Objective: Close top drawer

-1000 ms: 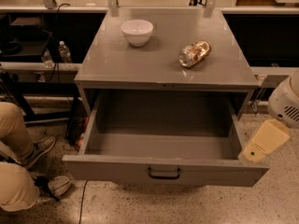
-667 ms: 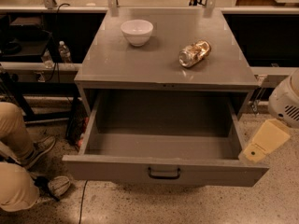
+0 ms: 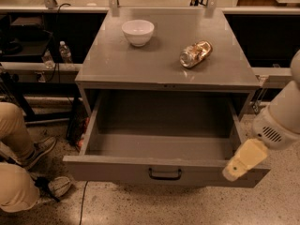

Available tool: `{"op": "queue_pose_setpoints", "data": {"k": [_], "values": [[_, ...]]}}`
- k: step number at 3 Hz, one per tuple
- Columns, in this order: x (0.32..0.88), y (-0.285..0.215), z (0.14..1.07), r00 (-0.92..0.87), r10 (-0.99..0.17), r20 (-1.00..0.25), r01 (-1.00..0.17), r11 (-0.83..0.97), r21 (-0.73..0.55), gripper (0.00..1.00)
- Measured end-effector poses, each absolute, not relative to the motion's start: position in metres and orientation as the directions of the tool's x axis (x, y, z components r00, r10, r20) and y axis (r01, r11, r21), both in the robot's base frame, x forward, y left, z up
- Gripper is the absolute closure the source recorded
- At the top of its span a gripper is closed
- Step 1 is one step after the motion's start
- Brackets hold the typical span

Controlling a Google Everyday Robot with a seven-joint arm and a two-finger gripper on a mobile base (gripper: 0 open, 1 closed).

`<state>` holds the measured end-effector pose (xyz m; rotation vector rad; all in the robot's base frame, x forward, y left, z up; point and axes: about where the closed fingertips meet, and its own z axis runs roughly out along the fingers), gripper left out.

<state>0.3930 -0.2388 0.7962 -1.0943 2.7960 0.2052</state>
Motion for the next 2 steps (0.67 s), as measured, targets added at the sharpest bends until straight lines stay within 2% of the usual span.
{"op": "queue_pose_setpoints", "data": {"k": [1, 2], "values": [[0.377, -0.232, 0.758, -0.786, -0.602, -0.141, -0.618, 0.775, 0.133, 0.18], [0.366, -0.229, 0.737, -0.823, -0.554, -0.126, -0.568, 0.808, 0.155, 0.41]]}}
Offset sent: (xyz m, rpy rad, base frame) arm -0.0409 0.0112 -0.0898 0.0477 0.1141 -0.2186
